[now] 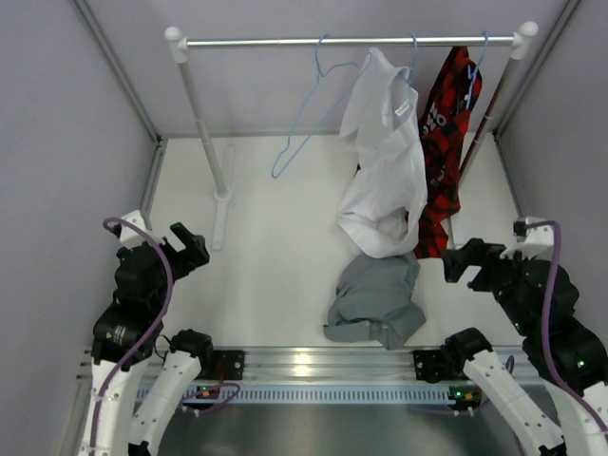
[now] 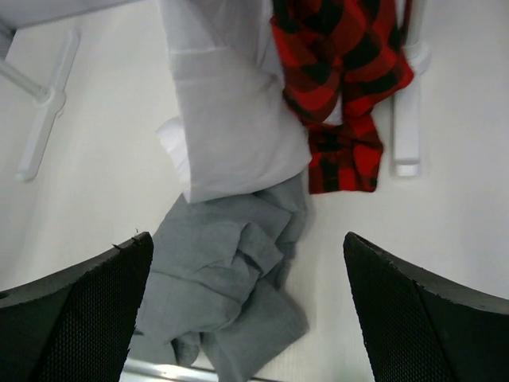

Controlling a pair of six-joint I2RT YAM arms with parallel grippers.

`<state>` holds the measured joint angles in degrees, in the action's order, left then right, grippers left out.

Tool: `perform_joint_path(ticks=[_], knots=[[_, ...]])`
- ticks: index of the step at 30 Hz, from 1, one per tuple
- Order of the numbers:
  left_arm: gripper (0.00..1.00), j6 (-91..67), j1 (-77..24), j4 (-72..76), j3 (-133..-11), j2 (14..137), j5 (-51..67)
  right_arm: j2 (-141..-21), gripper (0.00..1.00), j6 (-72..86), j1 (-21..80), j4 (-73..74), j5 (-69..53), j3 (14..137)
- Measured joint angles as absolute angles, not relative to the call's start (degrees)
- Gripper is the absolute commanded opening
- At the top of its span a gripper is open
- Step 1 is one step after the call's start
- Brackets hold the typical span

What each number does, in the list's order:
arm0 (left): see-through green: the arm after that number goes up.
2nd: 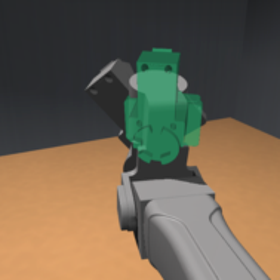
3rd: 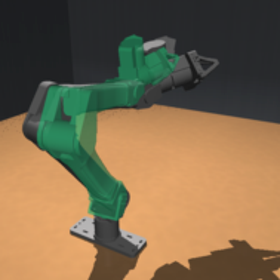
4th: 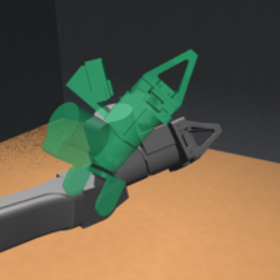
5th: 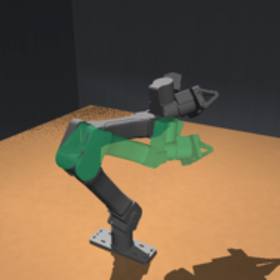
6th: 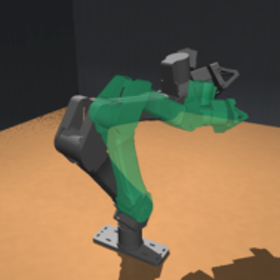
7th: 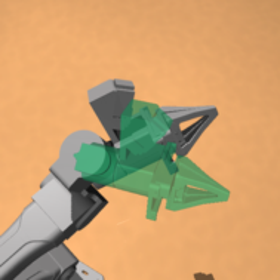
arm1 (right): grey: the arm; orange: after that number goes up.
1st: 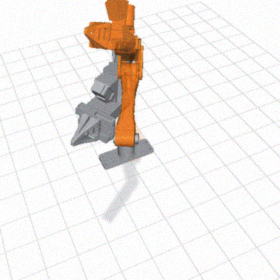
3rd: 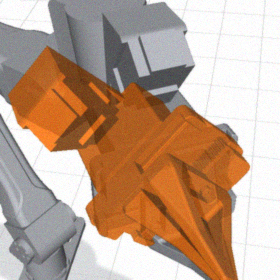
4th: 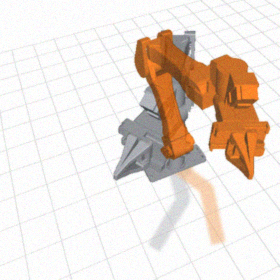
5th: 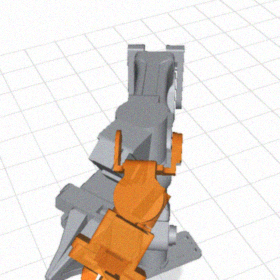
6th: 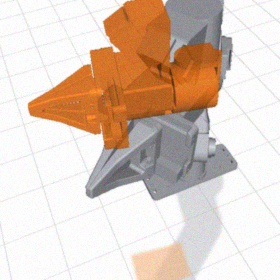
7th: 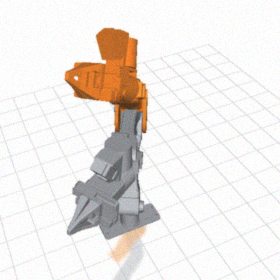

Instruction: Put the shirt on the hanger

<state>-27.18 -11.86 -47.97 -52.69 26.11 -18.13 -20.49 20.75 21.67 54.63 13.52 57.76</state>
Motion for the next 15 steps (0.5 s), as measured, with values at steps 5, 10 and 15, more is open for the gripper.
perform_joint_path(ticks=[5,10,15], knots=[[0.98,-27.2,-11.9,-48.0,-52.7,26.1,-18.1,-24.4,0.99,23.4,21.6,50.2,-0.4,48.7],[0.98,-27.2,-11.9,-47.9,-52.7,26.1,-18.1,-28.2,0.99,27.9,24.4,46.2,-7.3,36.2],[0.98,-27.2,-11.9,-47.9,-52.6,26.2,-18.1,-30.7,0.92,33.3,35.8,41.5,-4.6,30.0]])
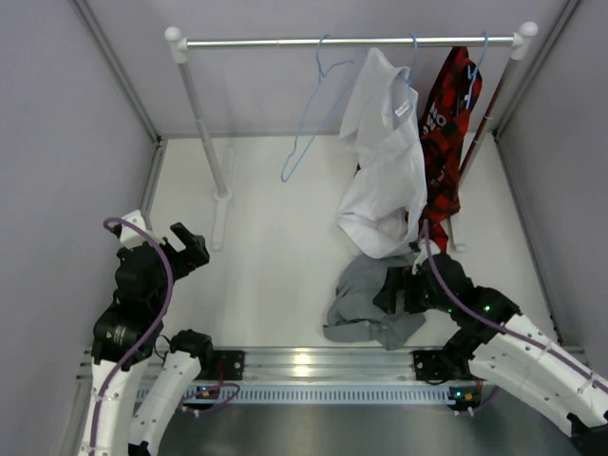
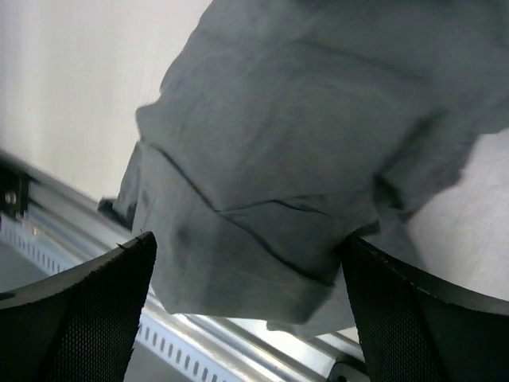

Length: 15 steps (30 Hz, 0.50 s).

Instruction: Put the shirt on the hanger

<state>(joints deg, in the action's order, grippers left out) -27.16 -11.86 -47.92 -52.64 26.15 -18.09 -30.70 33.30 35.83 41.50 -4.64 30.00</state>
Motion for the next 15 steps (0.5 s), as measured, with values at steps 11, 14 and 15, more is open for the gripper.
perform_joint_path(ticks=[11,14,15], knots=[[0.98,-27.2,-11.9,-47.5,-52.4,26.6,-18.1,-55.0,0.00,43.4,70.7,32.9,18.0,37.8],[0.98,-27.2,-11.9,-47.5,-52.3,26.5,-18.2,-58.4,0.00,43.3,75.2,30.4,20.9,46.0],[0.98,-27.1,-11.9,-47.5,-52.3,26.3,-18.2,-58.7,0.00,43.2,75.9,28.1,21.2,48.3]])
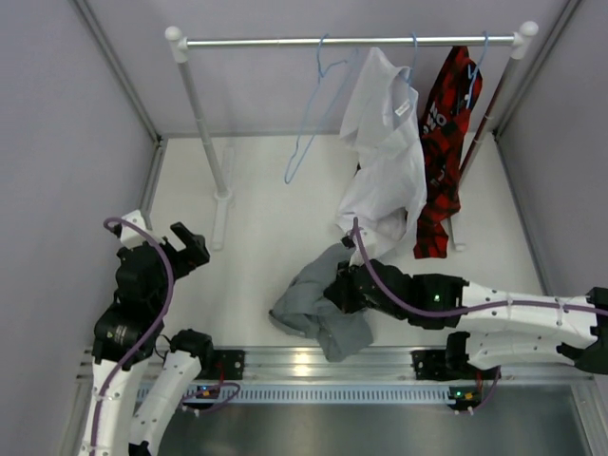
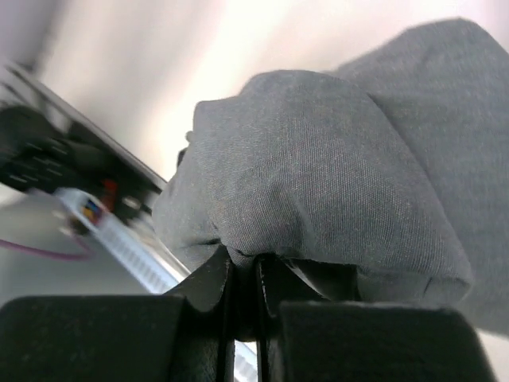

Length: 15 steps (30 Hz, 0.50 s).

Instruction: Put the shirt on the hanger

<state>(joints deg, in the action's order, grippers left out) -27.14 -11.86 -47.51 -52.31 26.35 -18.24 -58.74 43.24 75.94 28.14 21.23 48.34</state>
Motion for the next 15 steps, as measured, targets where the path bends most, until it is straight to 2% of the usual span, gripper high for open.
perform_joint_path(ticks=[8,15], knots=[[0.98,-27.2,-11.8,-47.4,-52.0,21.2,-20.6,-63.3,0.00,44.5,76.3,15.4,20.3,59.0],[0.98,-27.8,-10.3,-47.1,-51.9,15.9,-23.1,-69.4,0.00,43.2,75.5,13.7,18.1,71.5]])
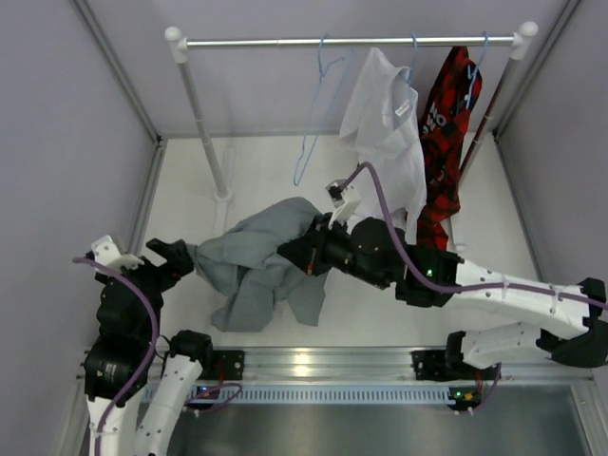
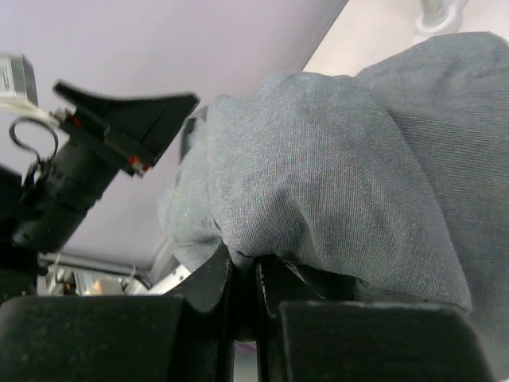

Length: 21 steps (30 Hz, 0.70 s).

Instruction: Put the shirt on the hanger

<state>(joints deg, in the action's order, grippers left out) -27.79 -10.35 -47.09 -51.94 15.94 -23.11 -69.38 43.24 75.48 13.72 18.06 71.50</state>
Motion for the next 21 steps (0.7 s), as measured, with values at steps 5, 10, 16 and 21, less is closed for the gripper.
perform_joint_path(ticks=[5,10,16,21], knots=[[0.98,-28.0,-10.2,-47.1,-51.9,16.0,-23.4,-65.3,0.00,45.3,63.8,11.9,15.8,63.1],[0.98,-28.0,-10.2,-47.1,-51.9,16.8,-23.4,-64.6,0.45,48.1,47.7,12.2,11.1,41.6],[0.98,-27.9,-10.2,-47.1,-51.9,18.3,-22.8,-64.6,0.78,46.3,48.1,20.2,11.5,37.8],[0.98,-27.9,-9.8,-47.1,-51.9,18.4,-22.7,-70.2,0.83,40.2,58.0,25.8,17.5,56.9]])
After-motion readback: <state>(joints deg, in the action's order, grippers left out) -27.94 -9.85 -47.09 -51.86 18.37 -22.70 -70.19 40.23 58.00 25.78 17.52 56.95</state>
